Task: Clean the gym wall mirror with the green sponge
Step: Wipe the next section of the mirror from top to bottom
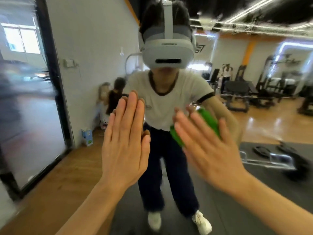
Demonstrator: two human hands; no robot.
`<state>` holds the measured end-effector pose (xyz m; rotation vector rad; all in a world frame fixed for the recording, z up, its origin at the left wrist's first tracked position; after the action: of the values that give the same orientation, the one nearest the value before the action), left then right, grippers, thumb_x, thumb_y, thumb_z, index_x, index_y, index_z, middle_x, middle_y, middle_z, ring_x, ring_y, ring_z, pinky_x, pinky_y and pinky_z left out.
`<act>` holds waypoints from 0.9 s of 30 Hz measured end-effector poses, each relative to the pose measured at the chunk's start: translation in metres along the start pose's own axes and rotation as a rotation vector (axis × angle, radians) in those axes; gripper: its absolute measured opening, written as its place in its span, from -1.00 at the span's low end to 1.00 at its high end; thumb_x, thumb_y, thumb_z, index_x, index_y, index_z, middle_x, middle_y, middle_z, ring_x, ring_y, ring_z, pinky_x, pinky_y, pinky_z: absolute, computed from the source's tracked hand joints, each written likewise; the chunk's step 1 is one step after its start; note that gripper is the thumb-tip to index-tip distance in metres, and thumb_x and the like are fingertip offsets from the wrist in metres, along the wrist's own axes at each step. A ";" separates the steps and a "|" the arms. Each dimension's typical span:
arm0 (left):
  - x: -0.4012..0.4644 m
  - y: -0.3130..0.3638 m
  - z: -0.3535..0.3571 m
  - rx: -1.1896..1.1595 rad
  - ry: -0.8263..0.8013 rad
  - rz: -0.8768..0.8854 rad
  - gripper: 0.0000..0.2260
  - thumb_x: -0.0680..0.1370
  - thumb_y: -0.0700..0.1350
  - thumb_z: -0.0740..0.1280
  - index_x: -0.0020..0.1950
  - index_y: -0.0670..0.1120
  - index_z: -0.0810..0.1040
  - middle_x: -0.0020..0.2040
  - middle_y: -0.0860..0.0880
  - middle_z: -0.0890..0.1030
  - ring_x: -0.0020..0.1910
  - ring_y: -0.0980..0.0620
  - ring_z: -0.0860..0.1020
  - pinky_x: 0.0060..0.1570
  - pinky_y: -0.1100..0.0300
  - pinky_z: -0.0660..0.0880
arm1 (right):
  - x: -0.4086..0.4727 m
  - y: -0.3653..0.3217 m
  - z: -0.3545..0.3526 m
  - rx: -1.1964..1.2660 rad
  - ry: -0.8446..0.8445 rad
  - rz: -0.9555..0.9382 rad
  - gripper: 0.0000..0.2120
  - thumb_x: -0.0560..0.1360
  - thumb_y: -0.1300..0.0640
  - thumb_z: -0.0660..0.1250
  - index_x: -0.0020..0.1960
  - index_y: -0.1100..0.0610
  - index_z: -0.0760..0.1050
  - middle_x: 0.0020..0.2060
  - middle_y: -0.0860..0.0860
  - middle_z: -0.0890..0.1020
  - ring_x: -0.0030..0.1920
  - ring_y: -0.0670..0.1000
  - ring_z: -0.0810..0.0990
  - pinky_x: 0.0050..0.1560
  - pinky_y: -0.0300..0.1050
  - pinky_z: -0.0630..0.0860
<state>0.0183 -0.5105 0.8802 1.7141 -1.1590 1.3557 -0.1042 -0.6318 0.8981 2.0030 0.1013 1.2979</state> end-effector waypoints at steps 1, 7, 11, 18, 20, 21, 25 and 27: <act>0.000 0.000 0.001 0.002 0.001 0.000 -0.44 0.68 -0.08 0.05 0.64 -0.15 -0.09 0.65 0.04 -0.21 0.64 0.02 -0.14 0.61 0.06 -0.15 | 0.031 0.022 -0.007 0.029 0.067 0.130 -0.44 0.67 0.14 0.14 0.62 0.21 0.06 0.60 0.12 0.15 0.61 0.08 -0.05 0.56 0.12 -0.28; 0.000 0.000 0.000 -0.046 -0.013 -0.006 -0.45 0.68 -0.09 0.04 0.63 -0.15 -0.07 0.65 0.05 -0.19 0.64 0.01 -0.12 0.61 0.03 -0.12 | 0.067 -0.004 -0.004 0.047 0.104 0.217 -0.38 0.64 0.14 0.24 0.60 0.24 0.06 0.59 0.13 0.10 0.60 0.13 0.01 0.56 0.14 -0.27; 0.002 0.001 -0.002 -0.047 -0.015 -0.016 -0.44 0.65 -0.12 0.06 0.62 -0.22 -0.01 0.63 -0.01 -0.02 0.64 0.02 -0.12 0.61 0.04 -0.10 | -0.051 -0.075 0.023 -0.010 -0.185 -0.071 -0.45 0.68 0.13 -0.04 0.64 0.17 -0.05 0.63 0.08 -0.14 0.63 0.05 -0.16 0.58 0.10 -0.28; 0.003 0.001 -0.004 -0.088 -0.026 -0.071 -0.47 0.65 -0.16 0.09 0.61 -0.20 0.04 0.60 -0.18 0.04 0.62 0.06 -0.14 0.60 0.07 -0.18 | 0.028 -0.003 -0.004 0.058 0.083 0.183 -0.48 0.67 0.16 0.18 0.59 0.21 0.18 0.57 0.17 0.25 0.61 0.11 0.04 0.57 0.07 -0.28; -0.002 0.005 -0.003 -0.114 -0.015 -0.101 -0.48 0.66 -0.17 0.08 0.61 -0.18 0.03 0.61 -0.16 0.04 0.62 0.08 -0.14 0.60 0.07 -0.20 | 0.057 0.014 -0.009 0.118 0.161 0.341 -0.50 0.67 0.18 0.21 0.57 0.26 0.22 0.53 0.21 0.31 0.56 0.18 0.18 0.54 0.10 -0.27; -0.006 0.008 -0.001 -0.138 -0.014 -0.112 -0.48 0.66 -0.18 0.08 0.62 -0.18 0.03 0.61 -0.15 0.03 0.62 0.07 -0.14 0.60 0.08 -0.21 | 0.056 0.011 -0.008 0.125 0.164 0.357 -0.49 0.66 0.18 0.21 0.57 0.26 0.20 0.54 0.21 0.30 0.56 0.18 0.18 0.54 0.11 -0.27; -0.036 0.028 0.009 -0.208 -0.039 -0.074 -0.48 0.66 -0.18 0.06 0.62 -0.18 0.04 0.65 -0.04 0.00 0.64 0.02 -0.10 0.60 0.08 -0.17 | -0.045 -0.060 0.015 0.079 -0.039 0.159 -0.34 0.62 0.14 0.20 0.64 0.17 0.00 0.64 0.10 0.02 0.62 0.06 -0.07 0.59 0.11 -0.25; -0.051 0.033 0.015 -0.201 -0.050 -0.044 -0.48 0.68 -0.14 0.03 0.63 -0.17 0.00 0.66 0.05 -0.06 0.65 0.03 -0.09 0.60 0.08 -0.16 | -0.105 -0.090 0.031 0.118 -0.175 0.064 -0.41 0.67 0.10 0.05 0.65 0.13 -0.03 0.65 0.04 -0.07 0.63 0.03 -0.05 0.60 0.04 -0.20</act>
<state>-0.0102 -0.5246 0.8257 1.6272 -1.2335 1.1351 -0.1024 -0.6280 0.7561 2.2281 0.0318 1.1738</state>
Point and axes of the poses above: each hand's wrist, its own x-axis towards the middle knuckle, its own z-axis out of the palm, y = z × x, the point moved 6 cm from there along x, towards the middle knuckle
